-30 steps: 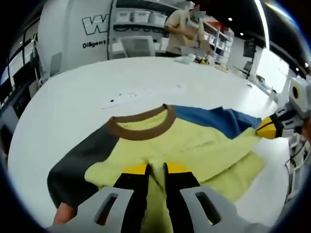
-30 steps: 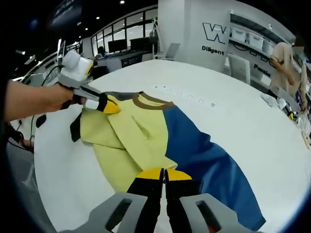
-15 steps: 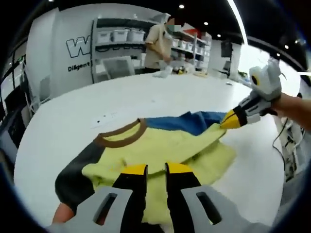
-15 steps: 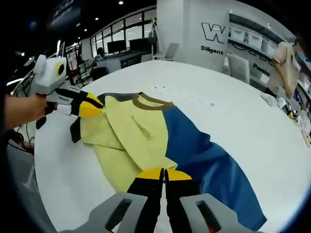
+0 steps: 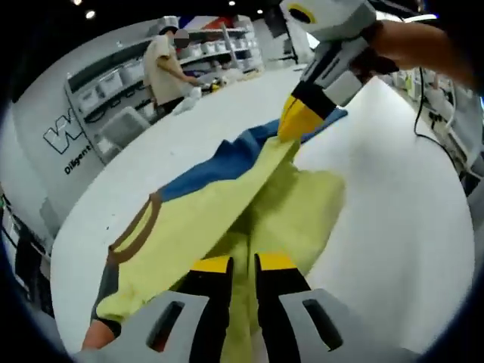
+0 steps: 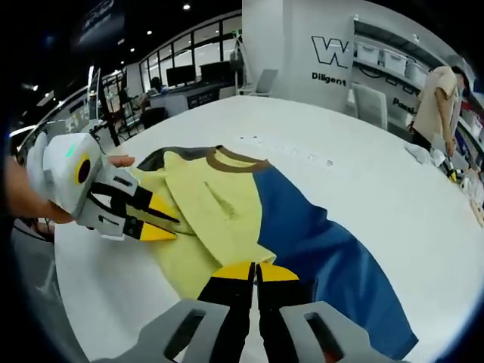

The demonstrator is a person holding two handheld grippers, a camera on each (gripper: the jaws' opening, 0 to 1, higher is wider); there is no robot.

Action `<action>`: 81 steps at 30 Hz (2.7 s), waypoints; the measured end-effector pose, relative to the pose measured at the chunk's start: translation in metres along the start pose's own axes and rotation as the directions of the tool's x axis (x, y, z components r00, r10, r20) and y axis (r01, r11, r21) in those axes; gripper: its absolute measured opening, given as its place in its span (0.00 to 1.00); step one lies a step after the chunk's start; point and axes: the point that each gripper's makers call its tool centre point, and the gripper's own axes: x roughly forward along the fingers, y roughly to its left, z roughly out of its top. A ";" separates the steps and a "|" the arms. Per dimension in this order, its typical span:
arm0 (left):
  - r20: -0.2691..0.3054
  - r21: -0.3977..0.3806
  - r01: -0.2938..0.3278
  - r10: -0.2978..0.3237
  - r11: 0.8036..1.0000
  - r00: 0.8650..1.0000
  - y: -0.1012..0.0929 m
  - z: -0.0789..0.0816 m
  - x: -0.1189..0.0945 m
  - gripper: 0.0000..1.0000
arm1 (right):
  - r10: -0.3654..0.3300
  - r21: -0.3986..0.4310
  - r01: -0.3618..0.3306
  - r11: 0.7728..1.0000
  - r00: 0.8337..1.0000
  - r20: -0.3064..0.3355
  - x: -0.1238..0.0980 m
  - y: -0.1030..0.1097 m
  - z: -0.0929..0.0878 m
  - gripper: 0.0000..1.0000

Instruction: Fold the garment on the visible template until the final outline fits inside the template.

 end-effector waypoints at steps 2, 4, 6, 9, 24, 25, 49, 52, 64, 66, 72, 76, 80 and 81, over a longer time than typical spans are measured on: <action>0.005 0.016 -0.013 0.013 1.000 1.000 0.003 0.002 0.003 0.11 | 0.001 0.002 -0.001 1.000 1.000 0.002 0.000 0.000 0.000 0.00; 0.010 0.019 -0.018 0.018 1.000 1.000 0.003 0.004 0.005 0.10 | 0.001 0.002 -0.001 1.000 1.000 0.002 0.000 0.000 -0.002 0.00; 0.016 0.060 -0.031 0.030 0.998 0.999 0.004 0.007 0.008 0.10 | 0.001 0.006 -0.001 1.000 1.000 0.003 0.000 0.000 -0.002 0.00; 0.011 0.089 -0.046 0.046 0.995 0.999 0.004 0.010 0.011 0.09 | 0.001 0.012 -0.001 1.000 1.000 0.005 0.001 -0.001 -0.004 0.00; 0.052 0.010 -0.037 0.037 0.999 0.998 0.002 0.018 -0.016 0.00 | -0.005 0.008 0.005 1.000 1.000 0.010 -0.003 -0.002 -0.001 0.00; 0.070 0.001 -0.045 0.045 0.999 0.997 0.003 0.021 -0.024 0.00 | -0.006 0.006 0.006 1.000 1.000 0.010 -0.004 -0.002 0.000 0.00; 0.193 -0.238 -0.172 0.220 0.956 0.956 0.051 -0.023 -0.179 0.00 | -0.020 -0.032 0.020 0.999 1.000 0.011 -0.043 0.015 0.000 0.00; 0.197 -0.241 -0.178 0.228 0.954 0.953 0.049 -0.028 -0.193 0.00 | -0.019 -0.045 0.019 0.999 1.000 0.012 -0.051 0.019 -0.002 0.00; 0.182 -0.233 -0.190 0.234 0.954 0.955 0.035 -0.056 -0.240 0.00 | -0.015 -0.087 0.016 0.996 1.000 0.014 -0.092 0.037 -0.012 0.00; 0.176 -0.227 -0.190 0.232 0.955 0.957 0.032 -0.061 -0.247 0.00 | -0.010 -0.095 0.010 0.995 1.000 0.006 -0.096 0.040 -0.016 0.00; 0.157 -0.215 -0.186 0.221 0.959 0.962 0.026 -0.074 -0.264 0.00 | -0.002 -0.116 0.000 0.993 1.000 -0.013 -0.107 0.050 -0.026 0.00; 0.147 -0.201 -0.173 0.204 0.964 0.968 0.022 -0.081 -0.272 0.00 | 0.009 -0.136 -0.014 0.991 0.999 -0.038 -0.115 0.059 -0.035 0.00; 0.132 -0.191 -0.159 0.185 0.969 0.974 0.015 -0.091 -0.282 0.00 | 0.026 -0.156 -0.037 0.987 0.997 -0.072 -0.123 0.070 -0.048 0.00; 0.130 -0.185 -0.157 0.182 0.970 0.975 0.013 -0.092 -0.284 0.00 | 0.030 -0.161 -0.043 0.986 0.996 -0.079 -0.125 0.072 -0.051 0.00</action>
